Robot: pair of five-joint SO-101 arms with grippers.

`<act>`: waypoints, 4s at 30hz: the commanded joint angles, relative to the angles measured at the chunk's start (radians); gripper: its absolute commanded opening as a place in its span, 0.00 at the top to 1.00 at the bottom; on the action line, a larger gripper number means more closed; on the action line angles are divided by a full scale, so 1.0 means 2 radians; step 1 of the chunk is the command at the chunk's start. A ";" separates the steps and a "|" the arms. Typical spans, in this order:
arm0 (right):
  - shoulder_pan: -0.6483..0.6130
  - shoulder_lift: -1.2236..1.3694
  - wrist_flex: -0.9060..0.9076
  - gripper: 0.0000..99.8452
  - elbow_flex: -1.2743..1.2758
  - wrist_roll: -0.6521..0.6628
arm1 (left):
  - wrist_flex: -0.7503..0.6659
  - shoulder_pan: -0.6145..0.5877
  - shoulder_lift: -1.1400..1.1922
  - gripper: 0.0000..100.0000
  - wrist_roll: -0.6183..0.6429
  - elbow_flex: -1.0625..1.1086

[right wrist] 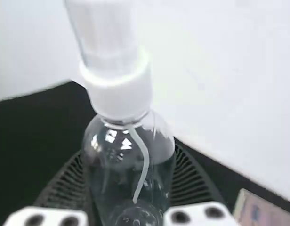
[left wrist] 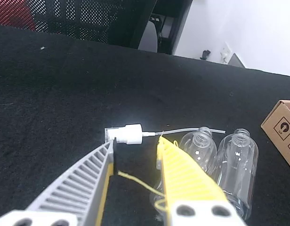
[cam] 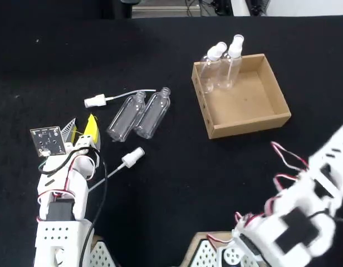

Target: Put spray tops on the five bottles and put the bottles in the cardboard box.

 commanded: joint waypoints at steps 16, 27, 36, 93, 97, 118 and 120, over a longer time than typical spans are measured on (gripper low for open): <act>-0.274 0.020 0.208 0.99 -0.175 -0.082 | 0.012 0.006 -0.005 0.85 0.002 0.010; -0.277 0.145 0.209 0.99 -0.226 -0.086 | 0.011 0.006 -0.005 0.85 0.002 0.010; -0.315 0.098 0.209 0.99 -0.156 -0.086 | 0.012 0.006 -0.005 0.85 0.002 0.010; -0.324 -0.089 0.209 0.99 -0.046 -0.086 | 0.012 0.006 -0.004 0.85 0.002 0.010; -0.321 -0.037 0.209 0.99 -0.088 -0.086 | 0.012 0.006 -0.004 0.85 0.002 0.010; -0.313 0.171 0.093 0.99 -0.196 -0.084 | 0.012 0.005 -0.004 0.85 0.002 0.010; -0.313 0.179 0.089 0.99 -0.197 -0.084 | 0.012 0.005 -0.004 0.85 0.002 0.010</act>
